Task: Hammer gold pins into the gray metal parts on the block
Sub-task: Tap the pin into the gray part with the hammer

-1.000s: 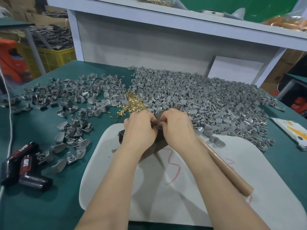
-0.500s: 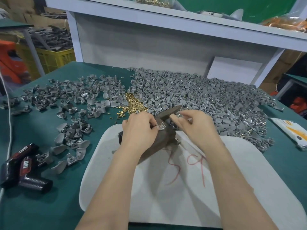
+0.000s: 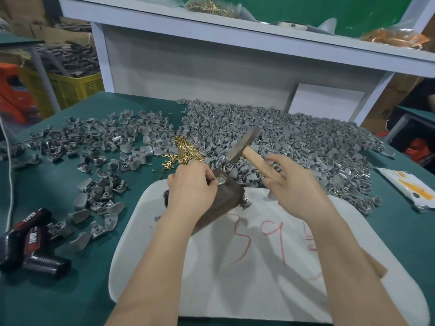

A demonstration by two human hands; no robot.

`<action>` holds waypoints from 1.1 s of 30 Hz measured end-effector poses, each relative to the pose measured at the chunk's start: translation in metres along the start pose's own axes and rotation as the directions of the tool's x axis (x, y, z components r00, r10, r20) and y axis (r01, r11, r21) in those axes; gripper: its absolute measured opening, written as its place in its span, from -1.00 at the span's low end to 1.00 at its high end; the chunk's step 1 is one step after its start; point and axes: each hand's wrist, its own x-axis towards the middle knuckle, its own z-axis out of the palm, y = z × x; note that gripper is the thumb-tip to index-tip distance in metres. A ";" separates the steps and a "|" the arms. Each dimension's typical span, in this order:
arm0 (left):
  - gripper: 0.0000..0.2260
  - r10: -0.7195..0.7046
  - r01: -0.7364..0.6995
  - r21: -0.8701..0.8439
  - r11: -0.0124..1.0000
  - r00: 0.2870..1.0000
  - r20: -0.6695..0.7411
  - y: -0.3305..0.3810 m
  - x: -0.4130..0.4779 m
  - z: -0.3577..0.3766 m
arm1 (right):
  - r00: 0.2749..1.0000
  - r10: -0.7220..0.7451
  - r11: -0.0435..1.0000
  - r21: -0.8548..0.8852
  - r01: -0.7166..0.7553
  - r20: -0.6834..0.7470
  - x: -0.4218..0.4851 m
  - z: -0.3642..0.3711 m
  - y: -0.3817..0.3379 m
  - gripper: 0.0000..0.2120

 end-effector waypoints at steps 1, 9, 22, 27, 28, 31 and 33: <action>-0.82 -0.001 0.001 0.001 1.000 1.000 0.000 0.000 0.000 0.000 | 0.999 -0.046 0.999 -0.023 0.045 -0.024 -0.006 -0.003 -0.001 -0.57; -0.82 -0.010 0.010 -0.006 1.000 1.000 0.001 0.000 -0.001 -0.001 | 0.980 -0.194 0.981 -0.039 0.192 -0.047 -0.010 0.015 -0.023 -0.54; -0.91 0.007 -0.007 -0.013 1.000 1.000 0.008 -0.001 0.000 -0.002 | 0.992 -0.114 0.989 -0.098 0.108 -0.051 0.016 0.050 -0.056 -0.89; -0.93 0.016 -0.016 -0.008 1.000 1.000 0.004 -0.001 -0.001 -0.001 | 0.995 -0.094 0.990 -0.110 0.092 -0.014 0.017 0.048 -0.058 -0.88; -0.93 0.018 -0.018 -0.012 1.000 1.000 0.004 -0.001 -0.001 -0.001 | 0.996 -0.089 0.990 -0.108 0.088 -0.006 0.017 0.048 -0.059 -0.88; -0.91 0.017 -0.017 -0.017 1.000 1.000 0.009 -0.001 -0.001 -0.002 | 0.997 -0.075 0.993 -0.094 0.075 0.005 0.018 0.049 -0.060 -0.87; -0.89 0.015 -0.015 -0.013 1.000 1.000 0.010 -0.001 -0.001 -0.001 | 0.998 -0.064 0.995 -0.075 0.064 0.007 0.019 0.050 -0.059 -0.88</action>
